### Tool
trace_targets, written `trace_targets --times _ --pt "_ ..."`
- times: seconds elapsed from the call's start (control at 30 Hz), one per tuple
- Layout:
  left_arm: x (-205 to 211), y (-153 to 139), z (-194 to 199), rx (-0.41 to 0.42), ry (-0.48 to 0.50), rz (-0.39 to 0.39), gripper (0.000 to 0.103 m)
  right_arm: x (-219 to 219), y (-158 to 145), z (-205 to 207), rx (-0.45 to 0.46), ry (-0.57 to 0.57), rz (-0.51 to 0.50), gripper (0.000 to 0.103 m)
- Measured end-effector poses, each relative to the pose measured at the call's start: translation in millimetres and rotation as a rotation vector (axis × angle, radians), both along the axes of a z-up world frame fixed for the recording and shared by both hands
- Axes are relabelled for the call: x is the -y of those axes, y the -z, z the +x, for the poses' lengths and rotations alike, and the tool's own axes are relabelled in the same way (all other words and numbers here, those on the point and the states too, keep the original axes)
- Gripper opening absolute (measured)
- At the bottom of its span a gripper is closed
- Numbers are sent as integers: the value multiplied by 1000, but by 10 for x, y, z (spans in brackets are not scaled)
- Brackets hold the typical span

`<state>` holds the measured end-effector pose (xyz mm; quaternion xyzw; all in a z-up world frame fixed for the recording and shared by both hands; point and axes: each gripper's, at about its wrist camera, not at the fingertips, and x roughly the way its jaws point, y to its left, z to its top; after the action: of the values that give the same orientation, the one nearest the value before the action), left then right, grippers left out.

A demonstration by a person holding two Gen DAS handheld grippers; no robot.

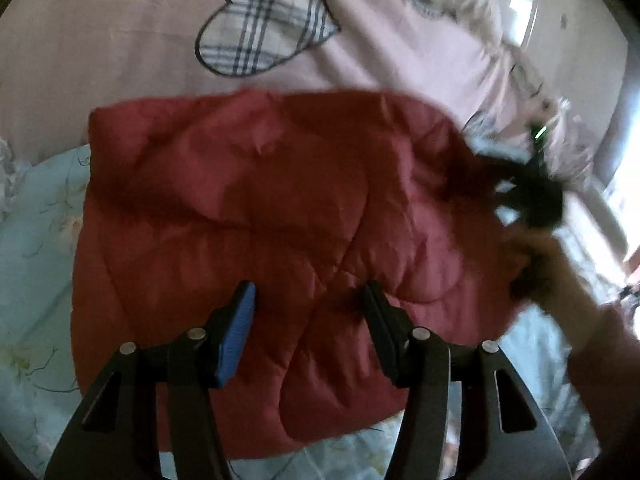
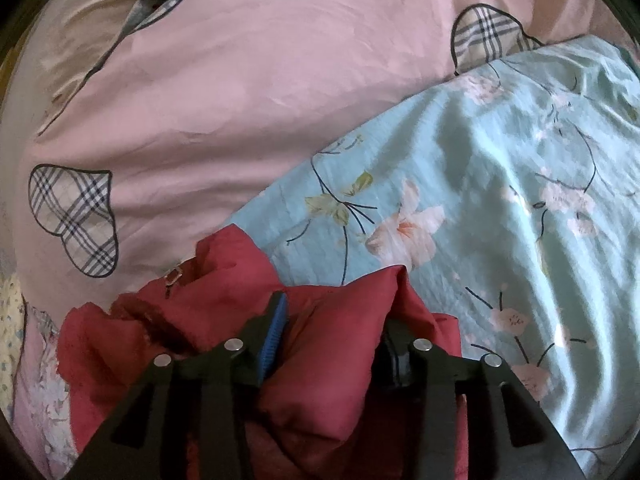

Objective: Fold large clothes

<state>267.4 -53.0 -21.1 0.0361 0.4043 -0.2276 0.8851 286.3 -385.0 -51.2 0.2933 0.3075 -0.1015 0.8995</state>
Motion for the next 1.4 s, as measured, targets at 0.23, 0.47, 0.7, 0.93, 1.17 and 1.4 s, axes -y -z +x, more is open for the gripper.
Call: trace_targets --times 0.23,0.47,0.7,0.93,1.17,1.4 --pt "-30 218 302 -43 -84 -21 54 -203 -515 -523 100 -58 -88 72" --pt "105 262 374 -21 -112 17 54 -1031 -247 -496 -35 -378 -336 72" --pt "-32 251 499 4 -131 43 54 -942 118 -129 -131 -358 -352 71" --pt "-215 395 885 -40 -197 4 53 -750 226 95 -142 -299 -297 71" --pt "-303 492 1042 -73 -236 -43 51 -744 311 212 -134 -289 -285 72" --pt "-457 416 929 -87 -240 -95 51 -722 302 164 -115 -295 -268 72"
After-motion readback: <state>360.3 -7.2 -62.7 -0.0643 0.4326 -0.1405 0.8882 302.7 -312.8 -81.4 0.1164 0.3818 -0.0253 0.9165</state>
